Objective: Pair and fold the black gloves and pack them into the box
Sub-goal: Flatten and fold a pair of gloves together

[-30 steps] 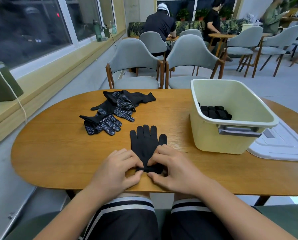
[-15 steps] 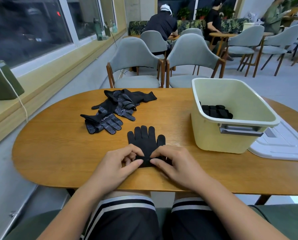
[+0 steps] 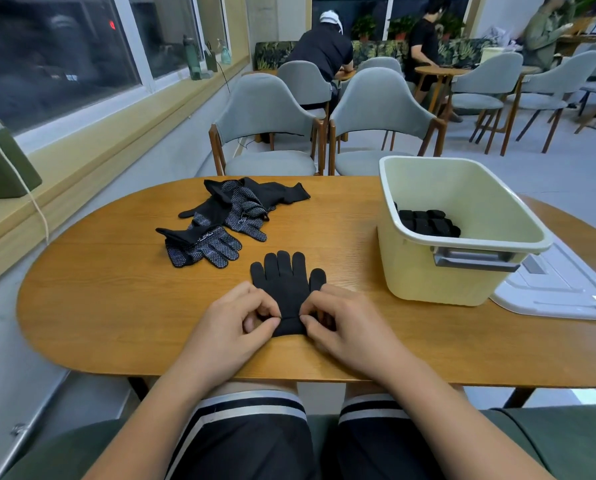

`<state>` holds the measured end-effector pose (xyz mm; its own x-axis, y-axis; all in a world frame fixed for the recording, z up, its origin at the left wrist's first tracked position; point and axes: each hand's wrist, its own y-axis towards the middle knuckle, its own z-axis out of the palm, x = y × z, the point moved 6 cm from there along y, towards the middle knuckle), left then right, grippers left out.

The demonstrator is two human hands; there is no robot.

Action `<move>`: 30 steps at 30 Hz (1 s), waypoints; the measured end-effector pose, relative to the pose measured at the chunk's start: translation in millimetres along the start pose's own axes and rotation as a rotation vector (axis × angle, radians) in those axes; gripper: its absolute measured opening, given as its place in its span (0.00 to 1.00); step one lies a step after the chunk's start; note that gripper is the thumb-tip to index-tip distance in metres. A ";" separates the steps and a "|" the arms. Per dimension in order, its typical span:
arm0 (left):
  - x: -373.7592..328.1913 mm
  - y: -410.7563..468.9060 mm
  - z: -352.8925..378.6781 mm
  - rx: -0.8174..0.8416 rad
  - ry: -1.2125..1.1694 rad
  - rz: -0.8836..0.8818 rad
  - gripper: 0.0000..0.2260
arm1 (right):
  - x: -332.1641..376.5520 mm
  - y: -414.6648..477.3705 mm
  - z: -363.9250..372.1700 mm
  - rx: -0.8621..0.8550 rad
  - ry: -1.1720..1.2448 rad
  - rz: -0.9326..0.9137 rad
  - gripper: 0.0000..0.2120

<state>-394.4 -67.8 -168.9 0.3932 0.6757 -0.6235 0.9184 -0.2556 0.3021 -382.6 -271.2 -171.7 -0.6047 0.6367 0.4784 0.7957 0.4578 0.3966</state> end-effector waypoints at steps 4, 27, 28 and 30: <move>-5.9 -7.0 -1.5 -0.022 0.027 0.076 0.10 | 2.3 -1.7 -1.9 -0.049 -0.048 -0.034 0.02; -0.5 -3.6 -2.3 -0.028 -0.002 0.013 0.10 | 3.2 -4.9 -0.7 0.008 0.015 -0.014 0.07; 1.3 -2.0 -1.7 -0.024 -0.014 0.000 0.10 | 1.3 -4.1 -1.6 0.001 0.051 0.006 0.06; 5.3 0.8 -0.4 -0.024 -0.031 -0.029 0.09 | -3.1 -2.0 -3.8 -0.005 0.123 0.060 0.05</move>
<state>-391.6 -64.1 -171.7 0.3678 0.6608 -0.6543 0.9282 -0.2191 0.3006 -382.4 -276.4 -171.0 -0.5560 0.5819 0.5936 0.8305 0.4178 0.3683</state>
